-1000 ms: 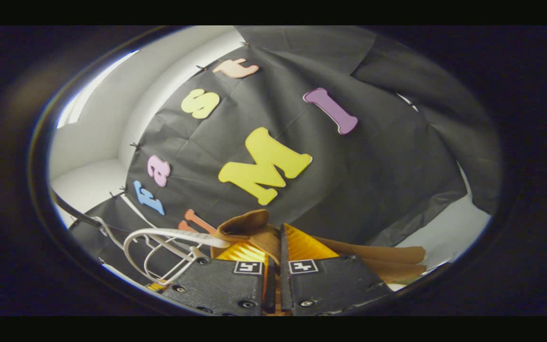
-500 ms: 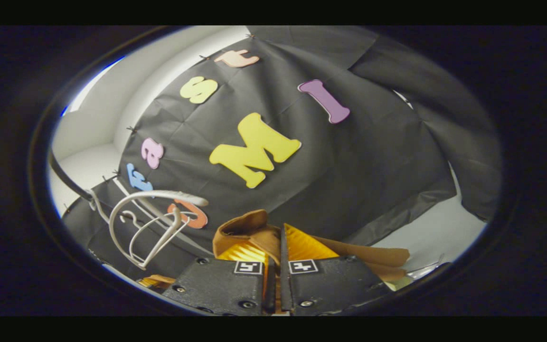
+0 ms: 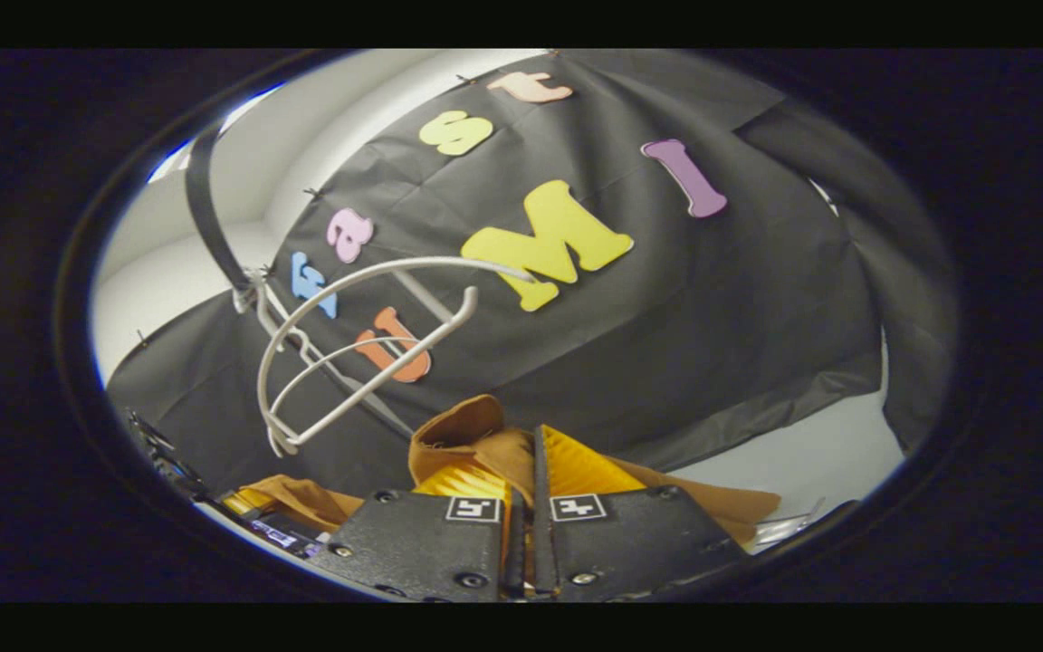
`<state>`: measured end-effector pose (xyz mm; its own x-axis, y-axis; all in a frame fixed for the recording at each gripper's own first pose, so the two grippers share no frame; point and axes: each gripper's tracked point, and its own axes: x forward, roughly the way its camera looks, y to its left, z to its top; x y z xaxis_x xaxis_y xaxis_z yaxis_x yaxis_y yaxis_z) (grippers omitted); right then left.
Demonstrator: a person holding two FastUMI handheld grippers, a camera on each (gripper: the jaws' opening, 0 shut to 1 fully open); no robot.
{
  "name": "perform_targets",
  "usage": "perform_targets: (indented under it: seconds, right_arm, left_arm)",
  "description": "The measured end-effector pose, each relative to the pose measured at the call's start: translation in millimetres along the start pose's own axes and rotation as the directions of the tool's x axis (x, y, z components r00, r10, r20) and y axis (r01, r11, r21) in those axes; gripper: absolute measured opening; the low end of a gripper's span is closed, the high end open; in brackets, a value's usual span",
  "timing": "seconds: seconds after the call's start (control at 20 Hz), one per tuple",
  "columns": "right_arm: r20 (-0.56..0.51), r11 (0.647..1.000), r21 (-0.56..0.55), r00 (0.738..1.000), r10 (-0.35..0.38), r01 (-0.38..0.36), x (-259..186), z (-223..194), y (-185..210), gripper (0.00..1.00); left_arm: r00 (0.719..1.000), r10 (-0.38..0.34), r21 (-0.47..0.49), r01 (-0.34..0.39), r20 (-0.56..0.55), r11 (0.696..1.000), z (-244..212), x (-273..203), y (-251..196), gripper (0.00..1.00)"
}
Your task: Grasp the clothes on the hanger with both hands and then place them into the laundry hamper below.
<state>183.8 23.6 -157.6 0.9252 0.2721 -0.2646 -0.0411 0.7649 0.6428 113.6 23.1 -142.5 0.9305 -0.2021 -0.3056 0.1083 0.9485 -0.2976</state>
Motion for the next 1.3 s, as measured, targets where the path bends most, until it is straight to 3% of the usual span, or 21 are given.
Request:
perform_targets:
  seconds: [0.4,0.5,0.6,0.75,0.9,0.95,1.0,1.3]
  right_arm:
    - [-0.135,0.975,-0.044,0.969,0.209,-0.216,-29,-35,87,0.05]
    - [-0.160,0.966,-0.062,0.957,0.240,-0.253,-35,-38,104,0.10]
    - [-0.189,0.957,-0.088,0.948,0.255,-0.275,-41,-48,110,0.06]
    - [-0.233,0.961,-0.112,0.946,0.224,-0.255,-34,-65,91,0.05]
    - [-0.295,0.977,-0.127,0.947,0.128,-0.171,-17,-92,55,0.07]
    - [-0.317,0.979,-0.137,0.943,0.100,-0.150,-13,-103,43,0.04]
    - [-0.342,0.982,-0.148,0.938,0.063,-0.120,-6,-113,31,0.07]
    - [-0.461,0.977,-0.210,0.877,-0.134,0.039,16,-178,-36,0.07]
  left_arm:
    - [0.990,-0.138,0.060,0.139,-0.025,0.988,-3,-16,-76,0.01]
    - [0.985,-0.169,0.077,0.171,-0.029,0.982,-4,-18,-92,0.01]
    - [0.982,-0.188,0.091,0.191,-0.033,0.977,-5,-20,-103,0.01]
    - [0.982,-0.172,0.108,0.179,-0.071,0.978,-23,-11,-98,0.01]
    - [0.976,-0.165,0.115,0.181,-0.140,0.977,-61,-1,-88,0.01]
    - [0.973,-0.159,0.120,0.180,-0.167,0.976,-74,3,-84,0.01]
    - [0.969,-0.148,0.127,0.175,-0.197,0.976,-86,8,-78,0.01]
    - [0.932,-0.106,0.108,0.152,-0.347,0.983,-157,28,-44,0.01]
